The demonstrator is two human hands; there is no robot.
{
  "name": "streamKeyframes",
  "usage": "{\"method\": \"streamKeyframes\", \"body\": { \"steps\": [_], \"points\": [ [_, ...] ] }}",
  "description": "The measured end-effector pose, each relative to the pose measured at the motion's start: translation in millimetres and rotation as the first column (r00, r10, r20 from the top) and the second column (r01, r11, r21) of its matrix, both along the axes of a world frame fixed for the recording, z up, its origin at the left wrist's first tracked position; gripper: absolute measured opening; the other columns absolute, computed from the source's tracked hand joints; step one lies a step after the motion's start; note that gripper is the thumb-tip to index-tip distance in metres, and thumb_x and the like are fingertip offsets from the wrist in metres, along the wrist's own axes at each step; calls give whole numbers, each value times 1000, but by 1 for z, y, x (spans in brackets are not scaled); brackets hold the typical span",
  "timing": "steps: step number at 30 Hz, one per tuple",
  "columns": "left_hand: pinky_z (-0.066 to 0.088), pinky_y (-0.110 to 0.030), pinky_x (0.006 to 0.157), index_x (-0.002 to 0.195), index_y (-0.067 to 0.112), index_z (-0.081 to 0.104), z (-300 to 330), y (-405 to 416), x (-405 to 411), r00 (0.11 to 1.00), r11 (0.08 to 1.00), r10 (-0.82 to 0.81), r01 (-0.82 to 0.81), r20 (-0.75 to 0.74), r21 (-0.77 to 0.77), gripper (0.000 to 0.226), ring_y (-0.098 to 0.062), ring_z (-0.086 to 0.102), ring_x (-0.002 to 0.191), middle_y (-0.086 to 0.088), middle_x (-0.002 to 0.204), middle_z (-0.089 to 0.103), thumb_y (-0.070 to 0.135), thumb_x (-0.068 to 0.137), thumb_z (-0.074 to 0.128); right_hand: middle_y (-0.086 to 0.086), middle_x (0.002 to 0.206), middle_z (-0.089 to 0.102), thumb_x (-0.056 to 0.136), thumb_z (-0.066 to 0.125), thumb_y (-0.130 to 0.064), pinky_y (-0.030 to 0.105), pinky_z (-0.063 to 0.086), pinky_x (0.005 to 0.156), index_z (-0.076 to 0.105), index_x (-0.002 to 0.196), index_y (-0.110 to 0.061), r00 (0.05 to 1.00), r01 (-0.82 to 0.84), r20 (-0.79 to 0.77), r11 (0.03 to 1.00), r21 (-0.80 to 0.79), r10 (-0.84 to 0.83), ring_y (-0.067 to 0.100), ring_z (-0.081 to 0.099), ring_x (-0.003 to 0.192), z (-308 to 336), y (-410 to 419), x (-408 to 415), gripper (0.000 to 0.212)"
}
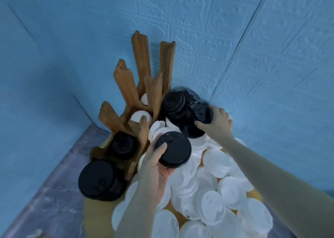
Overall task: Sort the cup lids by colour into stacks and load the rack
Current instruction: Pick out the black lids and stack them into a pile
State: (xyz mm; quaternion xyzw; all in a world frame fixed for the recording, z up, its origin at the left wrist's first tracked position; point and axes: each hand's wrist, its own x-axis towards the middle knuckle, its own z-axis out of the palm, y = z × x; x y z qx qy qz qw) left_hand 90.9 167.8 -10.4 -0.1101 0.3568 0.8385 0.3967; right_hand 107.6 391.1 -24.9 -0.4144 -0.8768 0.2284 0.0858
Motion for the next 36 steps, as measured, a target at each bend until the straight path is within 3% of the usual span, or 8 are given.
{"method": "streamKeyframes", "body": {
  "steps": [3, 6, 10, 15, 18, 22, 30, 36],
  "points": [
    [61, -43, 84, 137, 13, 56, -5, 9, 9, 999, 999, 52, -52, -2, 13, 53, -34, 62, 121, -16, 131, 65, 16, 84, 61, 2, 134, 44, 76, 78, -38, 39, 26, 111, 45, 138, -23, 966, -54, -259, 994, -99, 26, 22, 41, 127, 17, -15, 24, 72],
    [60, -41, 85, 140, 9, 53, -6, 18, 18, 995, 995, 96, -97, 2, 35, 53, -33, 61, 122, -18, 133, 63, 21, 88, 56, -2, 128, 45, 74, 82, -31, 33, 37, 108, 45, 133, -30, 873, -350, -444, 893, -284, 202, 13, 47, 121, 31, -38, 48, 69],
    [58, -40, 91, 140, 7, 50, -2, 26, 21, 997, 997, 73, -72, -19, 38, 53, -30, 62, 121, -18, 133, 63, 39, 99, 41, -10, 131, 45, 60, 69, -59, 42, 34, 109, 45, 137, -29, 838, -509, -350, 830, -229, 418, 8, 42, 125, 24, -60, 58, 86],
    [60, -35, 81, 138, 9, 53, -9, 35, 17, 989, 993, 116, -118, -96, -11, 51, -28, 65, 115, -18, 130, 64, 30, 93, 64, -24, 135, 37, 61, 58, -72, 21, 21, 100, 38, 143, -32, 774, -608, -209, 794, 13, 597, 1, 29, 124, 19, -65, 50, 94],
    [61, -36, 71, 134, 10, 58, -17, 35, 9, 984, 987, 161, -163, -71, -12, 49, -27, 69, 105, -19, 126, 66, 23, 86, 61, -28, 128, 42, 58, 56, -80, 12, 14, 102, 45, 134, -38, 781, -606, -241, 793, -64, 577, 0, 32, 123, 22, -54, 37, 87],
    [60, -46, 80, 135, 12, 59, -26, 31, -3, 978, 984, 177, -180, -108, -17, 47, -32, 63, 119, -14, 131, 65, 20, 88, 61, -14, 128, 51, 68, 50, -76, 28, 19, 100, 53, 131, -31, 834, -488, -266, 871, 55, 484, 12, 35, 125, 20, -24, -11, 78],
    [58, -50, 88, 134, 14, 58, -39, 26, -19, 977, 985, 167, -170, -129, -7, 51, -30, 63, 121, -8, 132, 66, 17, 85, 67, 1, 154, 29, 74, 74, -53, 41, 12, 112, 19, 153, -18, 828, -561, 133, 791, 245, 545, 24, 16, 145, 0, 3, -90, 102],
    [57, -50, 90, 143, 16, 49, -44, 24, -24, 978, 987, 159, -162, -133, -11, 61, -30, 57, 128, -7, 138, 61, 16, 86, 68, 4, 143, 39, 74, 75, -49, 41, 16, 110, 29, 151, -19, 857, -489, 3, 813, 316, 515, 25, 27, 137, -7, 2, -80, 95]
  ]
}}
